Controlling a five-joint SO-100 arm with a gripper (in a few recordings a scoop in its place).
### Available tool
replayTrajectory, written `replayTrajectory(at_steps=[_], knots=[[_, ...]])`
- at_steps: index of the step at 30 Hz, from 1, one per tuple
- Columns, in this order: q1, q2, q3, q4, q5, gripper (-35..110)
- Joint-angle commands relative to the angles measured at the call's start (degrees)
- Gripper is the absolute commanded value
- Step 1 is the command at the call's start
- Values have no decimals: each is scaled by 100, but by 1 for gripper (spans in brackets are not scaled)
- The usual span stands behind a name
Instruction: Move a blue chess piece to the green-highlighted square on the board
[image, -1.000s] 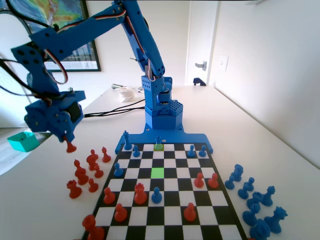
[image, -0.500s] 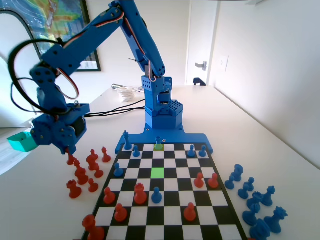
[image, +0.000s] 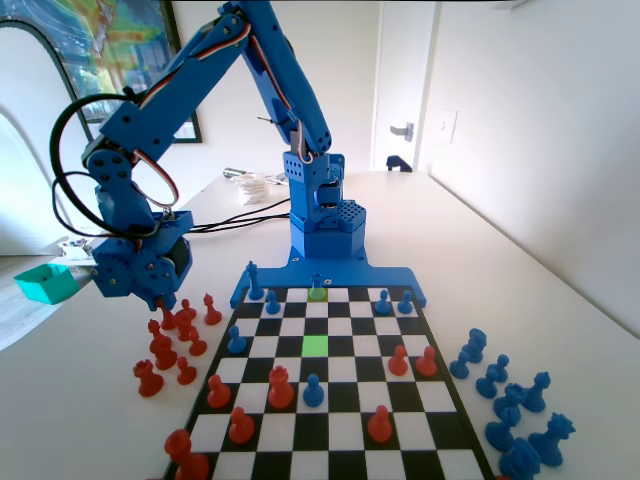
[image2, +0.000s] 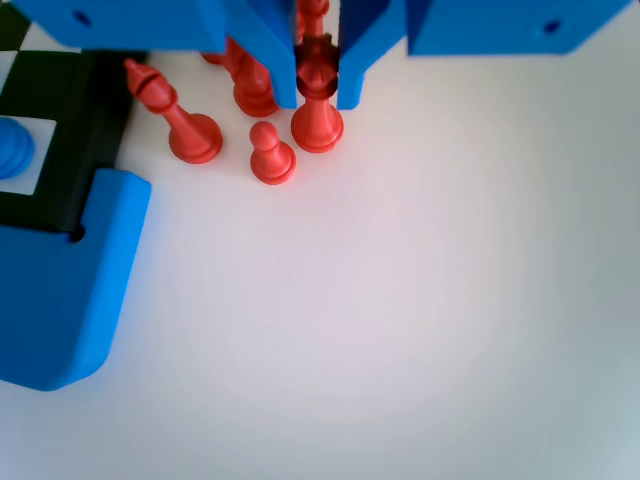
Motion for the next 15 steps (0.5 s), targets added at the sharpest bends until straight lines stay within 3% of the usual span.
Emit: replayTrajectory(at_steps=[1,15], knots=[[105,527,0,167,-88,3],[132,694,-439,905,-352,12]])
